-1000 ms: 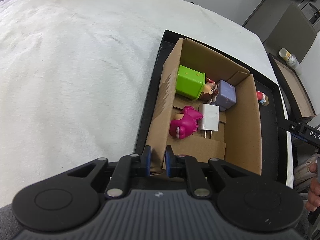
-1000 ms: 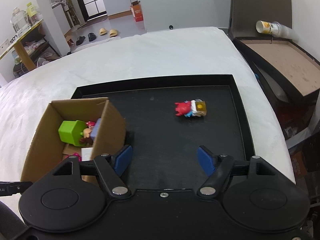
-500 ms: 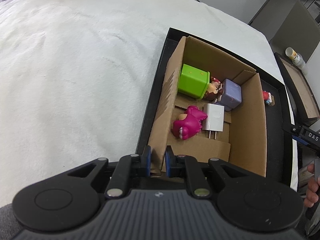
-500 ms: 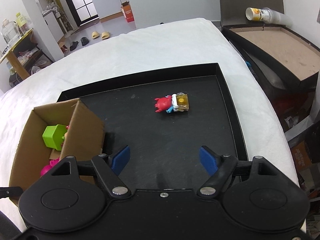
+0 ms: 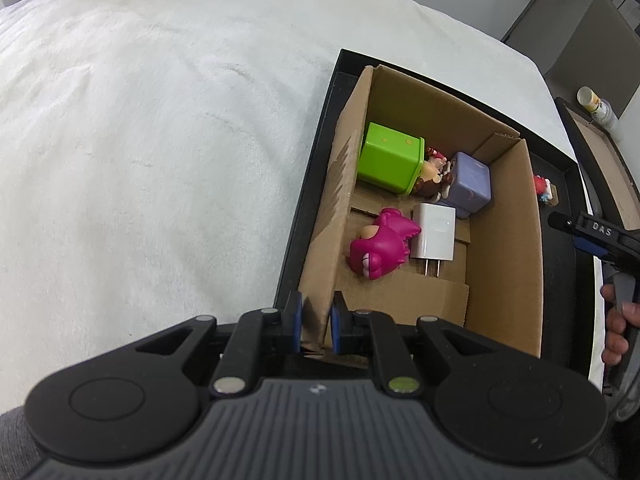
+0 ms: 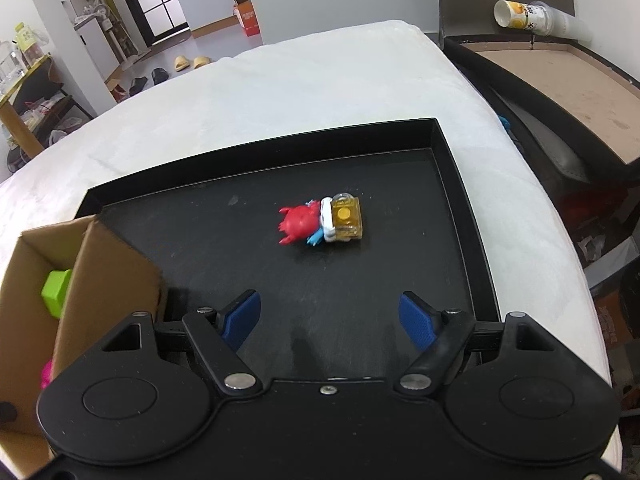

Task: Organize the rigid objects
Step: 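Move the right gripper to the red-and-yellow toy car and grasp it, then carry the toy car into the box and open the right gripper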

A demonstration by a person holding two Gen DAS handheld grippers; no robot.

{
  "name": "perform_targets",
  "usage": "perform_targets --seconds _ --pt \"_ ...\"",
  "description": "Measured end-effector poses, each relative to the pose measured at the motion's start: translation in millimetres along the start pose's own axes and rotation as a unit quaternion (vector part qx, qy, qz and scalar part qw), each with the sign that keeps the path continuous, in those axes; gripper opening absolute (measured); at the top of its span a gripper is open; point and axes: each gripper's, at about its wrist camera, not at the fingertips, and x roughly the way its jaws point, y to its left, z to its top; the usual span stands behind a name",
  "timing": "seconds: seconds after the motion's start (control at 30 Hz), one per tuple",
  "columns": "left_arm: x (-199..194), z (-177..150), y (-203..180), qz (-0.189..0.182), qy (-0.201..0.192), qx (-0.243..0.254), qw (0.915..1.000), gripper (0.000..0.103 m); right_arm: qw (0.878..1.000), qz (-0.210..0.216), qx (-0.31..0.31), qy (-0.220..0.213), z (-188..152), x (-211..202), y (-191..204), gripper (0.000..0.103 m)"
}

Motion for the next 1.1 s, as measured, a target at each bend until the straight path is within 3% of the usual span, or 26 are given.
perform_targets --seconds 0.13,0.67,0.7,0.73,0.77,1.1 --pt "2 2 0 0.002 0.003 0.001 1.0000 0.013 1.000 -0.004 -0.010 0.002 6 15 3 0.088" --pt "7 3 -4 0.011 0.008 0.006 0.9999 0.014 0.998 -0.046 -0.034 0.010 26 55 22 0.089" --pt "7 3 -3 0.010 0.008 0.005 0.9999 0.014 0.998 -0.047 -0.036 0.009 27 55 23 0.083" --pt "7 3 -3 0.009 0.009 0.003 0.9999 0.014 0.998 -0.049 -0.042 0.006 27 54 24 0.063" --pt "8 3 -2 0.009 0.011 0.002 0.9999 0.014 0.997 -0.053 -0.052 0.004 28 52 27 0.059" --pt "7 3 0 0.005 0.009 0.000 0.9999 0.014 0.998 -0.038 -0.051 0.013 6 13 24 0.059"
